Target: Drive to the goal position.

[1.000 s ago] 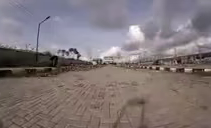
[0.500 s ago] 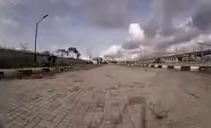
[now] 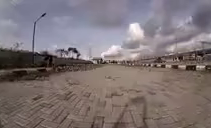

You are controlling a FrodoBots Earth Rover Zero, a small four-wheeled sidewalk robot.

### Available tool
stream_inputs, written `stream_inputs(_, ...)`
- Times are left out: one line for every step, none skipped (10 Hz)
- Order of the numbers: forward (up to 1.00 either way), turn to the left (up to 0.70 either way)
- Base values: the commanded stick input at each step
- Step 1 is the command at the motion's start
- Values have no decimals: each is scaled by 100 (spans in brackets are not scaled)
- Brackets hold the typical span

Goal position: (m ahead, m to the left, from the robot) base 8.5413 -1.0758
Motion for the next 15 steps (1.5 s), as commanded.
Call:
stream_inputs(100,0)
stream_inputs(100,0)
stream_inputs(100,0)
stream_inputs(100,0)
stream_inputs(100,0)
stream_inputs(100,0)
stream_inputs(100,0)
stream_inputs(100,0)
stream_inputs(100,0)
stream_inputs(100,0)
stream_inputs(100,0)
stream_inputs(100,0)
stream_inputs(100,0)
stream_inputs(100,0)
stream_inputs(100,0)
